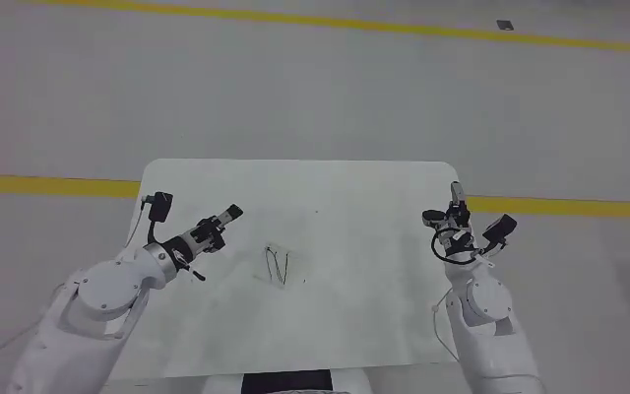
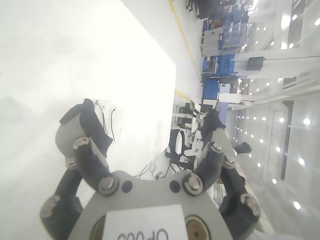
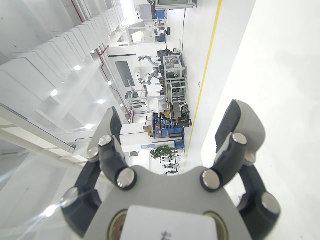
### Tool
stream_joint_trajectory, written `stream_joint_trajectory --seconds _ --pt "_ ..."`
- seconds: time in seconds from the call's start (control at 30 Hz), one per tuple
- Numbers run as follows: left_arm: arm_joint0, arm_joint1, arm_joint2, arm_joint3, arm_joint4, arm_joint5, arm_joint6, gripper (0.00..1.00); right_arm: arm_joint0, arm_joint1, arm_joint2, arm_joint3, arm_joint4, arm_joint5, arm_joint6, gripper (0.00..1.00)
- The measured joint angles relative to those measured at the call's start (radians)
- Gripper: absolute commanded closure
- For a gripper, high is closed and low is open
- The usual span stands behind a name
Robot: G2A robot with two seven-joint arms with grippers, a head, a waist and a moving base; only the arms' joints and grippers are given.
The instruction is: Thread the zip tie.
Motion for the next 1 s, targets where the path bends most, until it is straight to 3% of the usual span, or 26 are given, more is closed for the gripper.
stream_joint_trajectory --seconds 0.1,0.17,0.3,0.37,0.43,0.83,1.0 --pt "-0.003 0.000 0.003 -0.003 0.003 -0.002 -0.002 0.00 0.000 0.000 0.000 0.000 0.000 0.000 0.000 0.00" --pt "-0.029 0.003 0.033 -0.018 0.049 -0.009 -0.034 0.00 0.000 0.000 0.000 0.000 0.000 0.000 0.000 0.00" --pt "-0.102 0.010 0.113 -0.022 0.197 0.099 -0.132 0.00 0.000 0.000 0.000 0.000 0.000 0.000 0.000 0.00" --pt "-0.123 0.012 0.144 0.002 0.271 0.100 -0.178 0.00 0.000 0.000 0.000 0.000 0.000 0.000 0.000 0.00" --pt "-0.129 0.011 0.150 0.010 0.308 0.096 -0.185 0.00 0.000 0.000 0.000 0.000 0.000 0.000 0.000 0.00" --pt "-0.136 0.014 0.158 -0.002 0.312 0.095 -0.191 0.00 0.000 0.000 0.000 0.000 0.000 0.000 0.000 0.00" --pt "-0.184 0.018 0.209 -0.024 0.563 0.096 -0.328 0.00 0.000 0.000 0.000 0.000 0.000 0.000 0.000 0.00"
